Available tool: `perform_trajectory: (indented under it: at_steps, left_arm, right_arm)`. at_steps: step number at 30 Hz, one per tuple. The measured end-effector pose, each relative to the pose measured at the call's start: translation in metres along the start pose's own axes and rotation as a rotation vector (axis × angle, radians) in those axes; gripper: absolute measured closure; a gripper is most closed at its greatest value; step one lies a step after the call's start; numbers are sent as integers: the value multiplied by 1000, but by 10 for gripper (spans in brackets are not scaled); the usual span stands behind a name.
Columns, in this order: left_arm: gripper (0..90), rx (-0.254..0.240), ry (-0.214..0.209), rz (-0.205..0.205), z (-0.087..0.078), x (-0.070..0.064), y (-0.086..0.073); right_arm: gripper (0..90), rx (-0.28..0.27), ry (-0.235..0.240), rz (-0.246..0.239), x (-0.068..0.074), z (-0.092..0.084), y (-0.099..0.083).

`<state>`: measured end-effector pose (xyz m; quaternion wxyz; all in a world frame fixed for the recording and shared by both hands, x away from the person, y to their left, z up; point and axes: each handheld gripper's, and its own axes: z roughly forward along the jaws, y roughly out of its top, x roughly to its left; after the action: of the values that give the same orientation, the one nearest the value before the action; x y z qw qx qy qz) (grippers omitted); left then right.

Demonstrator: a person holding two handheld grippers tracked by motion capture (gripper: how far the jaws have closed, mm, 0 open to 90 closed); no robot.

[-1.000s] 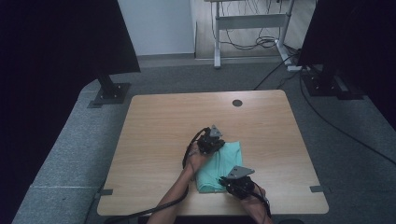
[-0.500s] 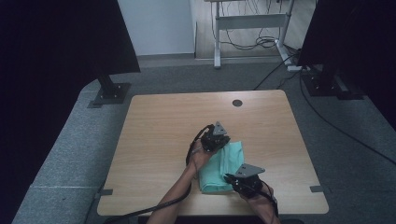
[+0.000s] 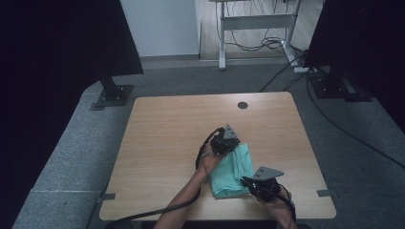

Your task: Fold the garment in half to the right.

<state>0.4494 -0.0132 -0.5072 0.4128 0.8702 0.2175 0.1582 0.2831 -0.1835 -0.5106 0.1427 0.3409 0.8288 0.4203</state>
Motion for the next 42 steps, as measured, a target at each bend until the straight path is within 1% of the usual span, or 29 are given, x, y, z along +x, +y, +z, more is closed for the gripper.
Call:
perform_trajectory:
  at_steps: [1,4,6,8,9,11,13,15,18,21,24,27,29,31,33,37,40,42]
  left_arm:
    - [846,4,0,6,3,-1,0]
    - [826,8,-1,8,9,-4,-2]
    - [802,15,-1,1,12,-2,-5]
    - [758,16,3,-1,13,0,-7]
    - [730,10,8,-12,13,1,-9]
    - [645,-4,13,-31,11,3,-9]
    - [585,-13,16,-43,8,5,-9]
    - [512,-24,34,-39,2,6,-8]
    - [433,-48,43,-63,-10,9,-9]
    - [396,-59,27,-90,-22,11,-13]
    - [362,-46,4,-97,-31,11,-19]
    - [331,-27,-16,-95,-38,5,-26]
    - [304,-12,-34,-85,-42,-1,-32]
    - [290,7,-38,-71,-47,-7,-37]
    - [281,26,-53,-61,-51,-14,-43]
    - [275,49,-82,-74,-61,-25,-54]
    - [271,79,-106,-77,-66,-32,-62]
    - [265,104,-105,-66,-65,-36,-68]
  right_arm:
    - [833,3,0,6,-1,0,-2]
    - [833,20,-5,20,-7,3,-12]
    - [831,29,-8,29,-10,5,-17]
    - [830,37,-9,35,-12,7,-21]
    - [829,40,-10,35,-12,7,-22]
    - [827,42,-11,31,-13,8,-23]
    - [826,46,-15,28,-13,8,-23]
    - [824,47,-13,30,-13,9,-24]
    - [822,46,-15,32,-13,9,-24]
    - [821,44,-17,27,-13,9,-24]
    - [818,43,-18,25,-13,9,-24]
    - [816,41,-18,25,-13,9,-25]
    - [814,39,-18,25,-13,9,-25]
    - [810,38,-18,26,-13,9,-25]
    - [807,38,-19,27,-12,9,-25]
    - [798,37,-21,27,-12,9,-25]
    - [791,36,-25,24,-12,10,-25]
    - [790,35,-29,24,-12,10,-25]
